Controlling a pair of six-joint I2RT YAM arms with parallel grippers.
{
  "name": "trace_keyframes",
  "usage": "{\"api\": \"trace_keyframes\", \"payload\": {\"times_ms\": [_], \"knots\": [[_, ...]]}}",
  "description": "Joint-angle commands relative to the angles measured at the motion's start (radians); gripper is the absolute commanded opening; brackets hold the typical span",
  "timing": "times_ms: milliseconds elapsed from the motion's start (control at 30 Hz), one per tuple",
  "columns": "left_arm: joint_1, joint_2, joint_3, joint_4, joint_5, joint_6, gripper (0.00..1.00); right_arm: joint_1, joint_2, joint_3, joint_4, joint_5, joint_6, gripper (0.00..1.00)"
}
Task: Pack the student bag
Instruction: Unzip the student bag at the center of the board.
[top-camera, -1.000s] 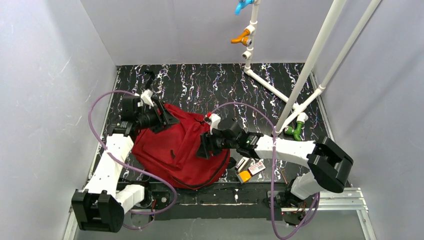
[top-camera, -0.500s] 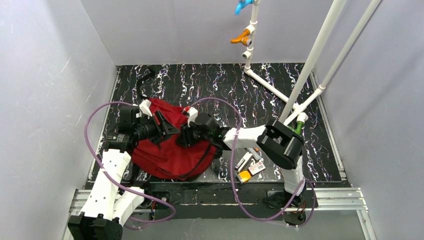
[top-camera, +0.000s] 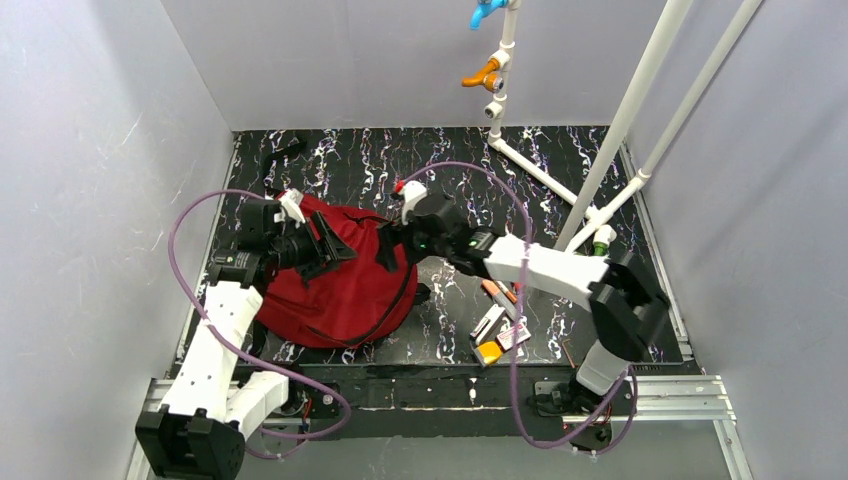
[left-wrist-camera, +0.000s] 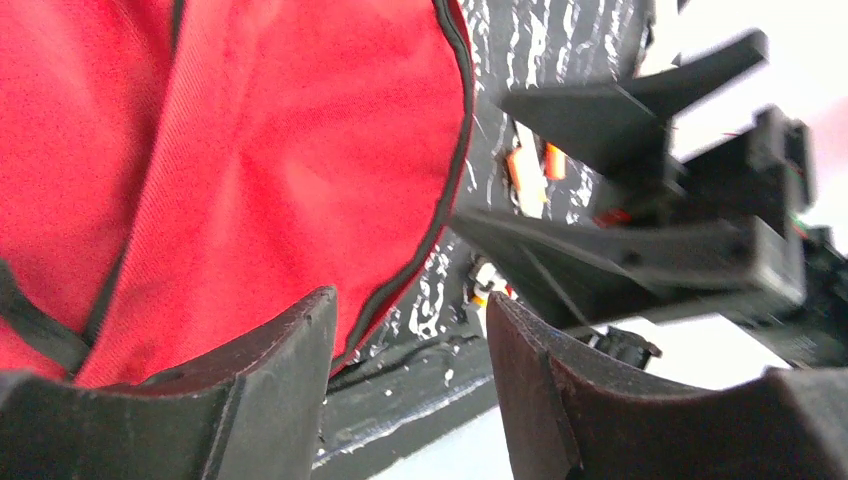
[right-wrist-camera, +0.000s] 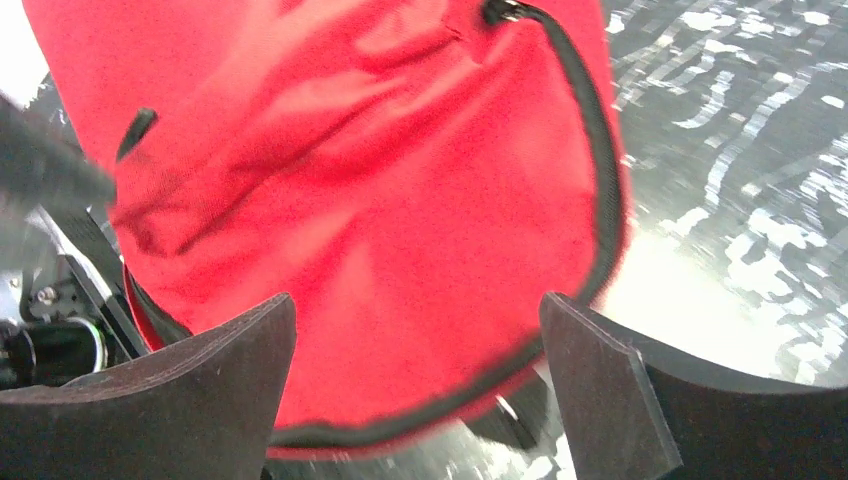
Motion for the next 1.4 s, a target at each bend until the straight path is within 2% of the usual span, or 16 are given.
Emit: {"api": "trace_keyframes", "payload": {"times_ms": [0, 200, 333, 433, 533, 633, 733, 800, 900, 967, 1033, 1133, 1233, 1367], "knots": [[-0.003, 0.073, 0.110, -0.014, -0.141, 0.120, 0.55, -0.040, -0.170, -0.089, -0.221, 0.019, -0.059, 0.98], [-0.002, 0.271, 0.178, 0.040, -0.204, 0.211, 0.55, -0.058, -0.294, -0.189, -0.162, -0.064, 0.019, 0.98], [-0.007, 0.386, 0.171, 0.034, -0.165, 0.205, 0.53, -0.061, -0.272, -0.167, -0.143, -0.084, 0.030, 0.98], [-0.075, 0.365, 0.093, 0.106, -0.110, 0.126, 0.43, -0.063, -0.251, -0.144, -0.141, -0.103, 0.030, 0.98], [-0.184, 0.308, -0.043, 0.245, -0.122, 0.055, 0.42, -0.064, -0.239, -0.127, -0.127, -0.134, 0.037, 0.98], [-0.195, 0.313, -0.165, 0.321, -0.121, -0.015, 0.43, -0.064, -0.235, -0.119, -0.113, -0.153, 0.048, 0.98], [-0.195, 0.330, -0.154, 0.280, -0.120, -0.009, 0.42, -0.064, -0.235, -0.118, -0.116, -0.154, 0.048, 0.98], [-0.195, 0.280, -0.115, 0.248, -0.133, -0.003, 0.43, -0.064, -0.231, -0.119, -0.121, -0.156, 0.050, 0.98], [-0.190, 0.168, 0.004, 0.137, -0.207, 0.052, 0.46, -0.064, -0.206, -0.104, -0.114, -0.134, 0.102, 0.98], [-0.187, 0.101, 0.113, 0.011, -0.316, 0.108, 0.51, -0.064, -0.179, -0.084, -0.087, -0.086, 0.189, 0.98], [-0.186, 0.020, 0.188, -0.063, -0.428, 0.146, 0.65, -0.060, -0.147, -0.071, 0.002, -0.074, 0.282, 0.98], [-0.185, -0.105, 0.253, -0.138, -0.578, 0.177, 0.83, -0.046, -0.076, 0.011, 0.048, -0.029, 0.391, 0.98], [-0.184, -0.185, 0.285, -0.189, -0.609, 0.184, 0.89, -0.004, 0.031, 0.149, 0.020, -0.008, 0.428, 0.98], [-0.185, -0.259, 0.296, -0.238, -0.623, 0.178, 0.93, 0.070, 0.174, 0.351, -0.171, 0.198, 0.482, 0.98]]}}
